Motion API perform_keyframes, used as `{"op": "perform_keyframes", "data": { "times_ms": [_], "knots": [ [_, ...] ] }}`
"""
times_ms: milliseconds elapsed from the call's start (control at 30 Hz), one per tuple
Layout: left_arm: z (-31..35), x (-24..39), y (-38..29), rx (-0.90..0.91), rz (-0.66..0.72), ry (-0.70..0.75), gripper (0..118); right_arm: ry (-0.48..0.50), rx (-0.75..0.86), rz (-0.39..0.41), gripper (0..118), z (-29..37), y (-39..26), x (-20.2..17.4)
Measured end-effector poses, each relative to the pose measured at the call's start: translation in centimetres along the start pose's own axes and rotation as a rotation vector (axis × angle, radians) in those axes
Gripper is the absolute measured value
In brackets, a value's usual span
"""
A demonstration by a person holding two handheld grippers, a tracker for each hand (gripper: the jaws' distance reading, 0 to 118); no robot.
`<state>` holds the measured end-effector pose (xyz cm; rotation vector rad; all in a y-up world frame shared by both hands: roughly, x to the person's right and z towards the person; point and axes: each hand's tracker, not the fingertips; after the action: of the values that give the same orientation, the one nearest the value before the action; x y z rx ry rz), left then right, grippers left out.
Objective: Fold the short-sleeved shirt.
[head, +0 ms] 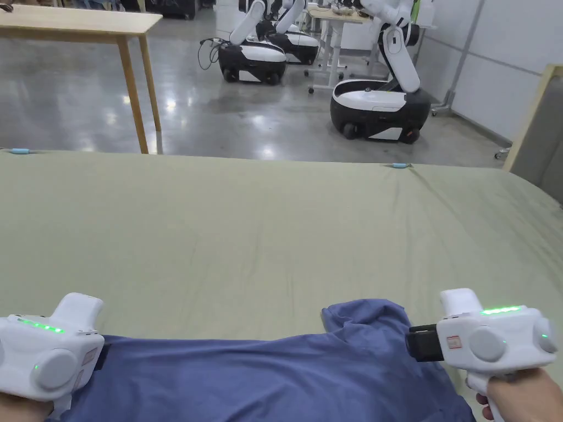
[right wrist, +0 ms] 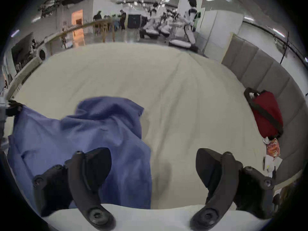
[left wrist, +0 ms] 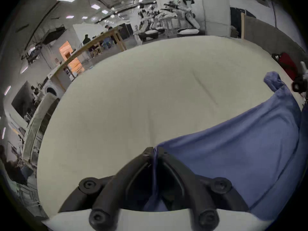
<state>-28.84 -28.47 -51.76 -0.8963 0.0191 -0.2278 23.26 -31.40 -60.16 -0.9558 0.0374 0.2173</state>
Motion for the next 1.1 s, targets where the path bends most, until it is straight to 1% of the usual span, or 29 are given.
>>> {"op": "perform_keyframes", "data": {
  "times_ms": [33, 67, 100, 133, 167, 200, 267, 300, 367, 400, 433, 500, 567, 633, 700, 733, 800, 833, 900, 967, 1000, 1033, 1067, 1100],
  "knots": [
    [0.5, 0.0, 0.2, 0.012, 0.0, -0.005, 1, 0.011, -0.028, -0.015, 53, -1.1, 0.1, -0.2],
    [0.9, 0.0, 0.3, 0.022, -0.004, -0.002, 1, 0.02, -0.043, -0.043, 21, -1.9, 0.1, -0.3],
    [1.3, 0.0, 0.6, 0.027, -0.008, 0.003, 1, 0.044, -0.077, -0.068, 4, -2.5, 0.0, -0.3],
    [1.7, 0.3, 0.2, 0.037, -0.014, 0.009, 1, 0.071, -0.112, -0.079, 3, -2.9, -0.1, -0.4],
    [1.9, 0.3, 0.2, 0.039, -0.013, 0.009, 1, 0.1, -0.109, -0.09, 3, -2.8, -0.3, -0.4],
    [2.1, 0.2, 0.2, 0.043, -0.011, 0.01, 1, 0.061, -0.068, -0.088, 3, -1.8, -0.4, -0.5],
    [2.0, -0.4, 0.1, 0.051, 0.003, 0.004, 1, 0.031, -0.04, -0.087, 3, -0.3, -0.4, -0.5],
    [2.1, -0.5, 0.2, 0.056, 0.009, 0.004, 1, 0.001, -0.014, -0.075, 3, 0.4, -0.6, -0.3],
    [2.6, -0.6, 0.1, 0.076, 0.009, 0.012, 1, 0.057, -0.01, -0.085, 3, 1.8, -0.7, 0.4],
    [3.1, -0.5, -0.1, 0.094, 0.011, 0.017, 1, 0.048, 0.008, -0.084, 3, 2.7, -0.8, 0.5],
    [3.9, -0.6, -0.2, 0.134, 0.026, 0.022, 1, 0.038, 0.066, -0.079, 3, 4.0, -0.8, 0.7],
    [5.7, -0.9, -0.2, 0.191, 0.05, 0.019, 1, 0.095, 0.146, -0.099, 3, 7.3, -0.8, 1.5],
    [9.1, -1.1, -1.2, 0.252, 0.061, 0.003, 1, 0.093, 0.237, -0.066, 3, 11.3, -1.4, 1.5],
    [12.7, -1.4, -2.5, 0.324, 0.085, -0.014, 1, 0.136, 0.324, -0.068, 3, 15.6, -2.8, 1.9],
    [16.6, -1.3, -4.8, 0.382, 0.101, -0.028, 1, 0.156, 0.4, -0.066, 3, 19.5, -5.2, 1.8],
    [18.1, -1.4, -6.3, 0.386, 0.106, -0.036, 1, 0.169, 0.425, -0.066, 3, 21.2, -6.8, 1.8],
    [20.2, -1.5, -9.5, 0.386, 0.11, -0.045, 1, 0.162, 0.444, -0.061, 3, 23.5, -10.3, 1.5],
    [20.9, -1.5, -11.3, 0.382, 0.108, -0.053, 1, 0.16, 0.444, -0.062, 3, 24.1, -12.5, 1.3],
    [21.3, -1.3, -14.8, 0.301, 0.094, -0.057, 1, 0.138, 0.423, -0.062, 3, 24.3, -16.4, 0.6],
    [20.2, -0.9, -18.5, 0.235, 0.105, -0.05, 3, 0.126, 0.356, -0.094, 3, 23.2, -20.6, 0.0],
    [19.5, -0.9, -20.0, 0.192, 0.133, -0.073, 12, 0.119, 0.328, -0.103, 3, 22.4, -22.1, -0.3],
    [18.7, -1.0, -21.2, 0.163, 0.174, -0.094, 47, 0.117, 0.301, -0.117, 15, 21.1, -23.5, -0.5],
    [18.1, -0.7, -22.1, 0.159, 0.193, -0.088, 89, 0.12, 0.265, -0.135, 44, 20.0, -24.5, -0.8],
    [17.6, -0.4, -22.5, 0.161, 0.195, -0.082, 114, 0.126, 0.239, -0.151, 81, 19.2, -25.3, -1.0]
  ]
}}
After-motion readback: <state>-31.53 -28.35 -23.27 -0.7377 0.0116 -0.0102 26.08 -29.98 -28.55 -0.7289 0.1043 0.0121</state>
